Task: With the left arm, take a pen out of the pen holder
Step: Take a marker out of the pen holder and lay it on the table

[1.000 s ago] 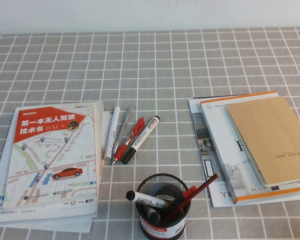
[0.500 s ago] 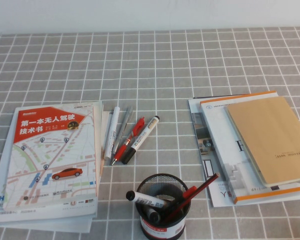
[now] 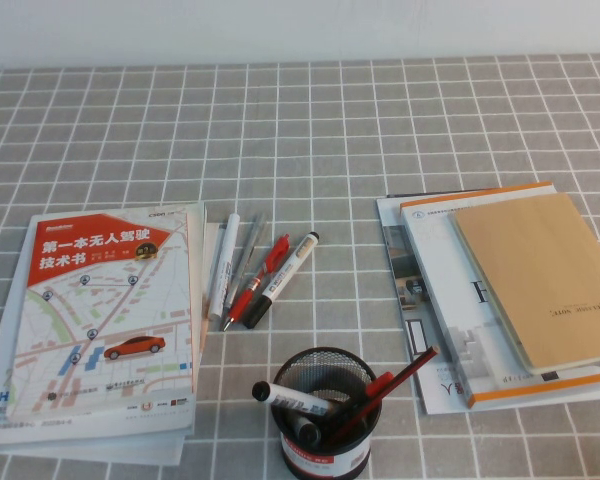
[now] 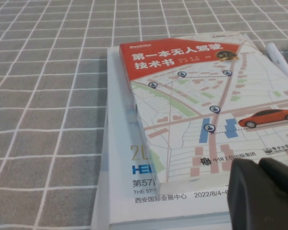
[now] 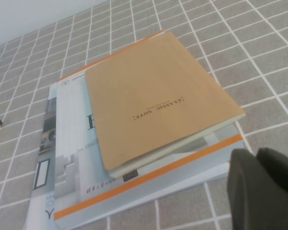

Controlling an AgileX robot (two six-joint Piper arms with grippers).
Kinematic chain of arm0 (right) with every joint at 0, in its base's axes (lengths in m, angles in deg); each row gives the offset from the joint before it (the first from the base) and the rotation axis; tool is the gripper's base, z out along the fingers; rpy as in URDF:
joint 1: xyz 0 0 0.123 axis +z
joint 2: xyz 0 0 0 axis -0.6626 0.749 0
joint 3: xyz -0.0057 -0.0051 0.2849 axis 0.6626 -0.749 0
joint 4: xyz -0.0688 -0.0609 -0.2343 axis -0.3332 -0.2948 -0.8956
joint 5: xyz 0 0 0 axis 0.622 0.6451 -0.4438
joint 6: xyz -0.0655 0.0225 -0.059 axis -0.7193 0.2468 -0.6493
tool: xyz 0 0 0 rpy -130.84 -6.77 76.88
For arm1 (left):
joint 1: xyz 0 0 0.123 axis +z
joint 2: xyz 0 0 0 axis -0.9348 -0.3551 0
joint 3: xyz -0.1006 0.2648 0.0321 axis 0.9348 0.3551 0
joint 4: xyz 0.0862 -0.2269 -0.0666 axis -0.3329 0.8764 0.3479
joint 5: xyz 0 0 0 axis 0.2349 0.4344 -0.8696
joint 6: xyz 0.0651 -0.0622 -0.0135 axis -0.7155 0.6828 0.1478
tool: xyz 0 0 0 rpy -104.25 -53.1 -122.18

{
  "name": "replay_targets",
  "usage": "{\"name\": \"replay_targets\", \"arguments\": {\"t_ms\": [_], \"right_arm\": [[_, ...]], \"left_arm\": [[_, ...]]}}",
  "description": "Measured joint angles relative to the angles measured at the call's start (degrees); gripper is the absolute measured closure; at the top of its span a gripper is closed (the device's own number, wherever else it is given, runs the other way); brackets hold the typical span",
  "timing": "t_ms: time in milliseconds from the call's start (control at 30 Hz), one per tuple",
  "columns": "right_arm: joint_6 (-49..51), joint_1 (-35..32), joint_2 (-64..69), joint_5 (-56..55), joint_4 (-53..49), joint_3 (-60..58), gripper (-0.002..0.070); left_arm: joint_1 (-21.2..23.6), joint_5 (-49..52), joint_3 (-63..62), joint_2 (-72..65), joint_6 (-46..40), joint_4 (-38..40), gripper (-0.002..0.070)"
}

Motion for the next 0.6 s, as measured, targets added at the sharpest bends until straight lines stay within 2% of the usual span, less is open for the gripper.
{"name": "replay_targets", "arguments": {"t_ms": [233, 600], "right_arm": [[0.00, 0.00, 0.00, 0.00, 0.00, 0.00, 0.0689], [0.00, 0.00, 0.00, 0.00, 0.00, 0.00, 0.0689]], "left_arm": [[-0.49, 0.00, 0.00, 0.11, 5.53, -5.61, 0.0675], [-0.53, -0.10, 0.00, 0.11, 8.85, -6.17, 0.0675]]}}
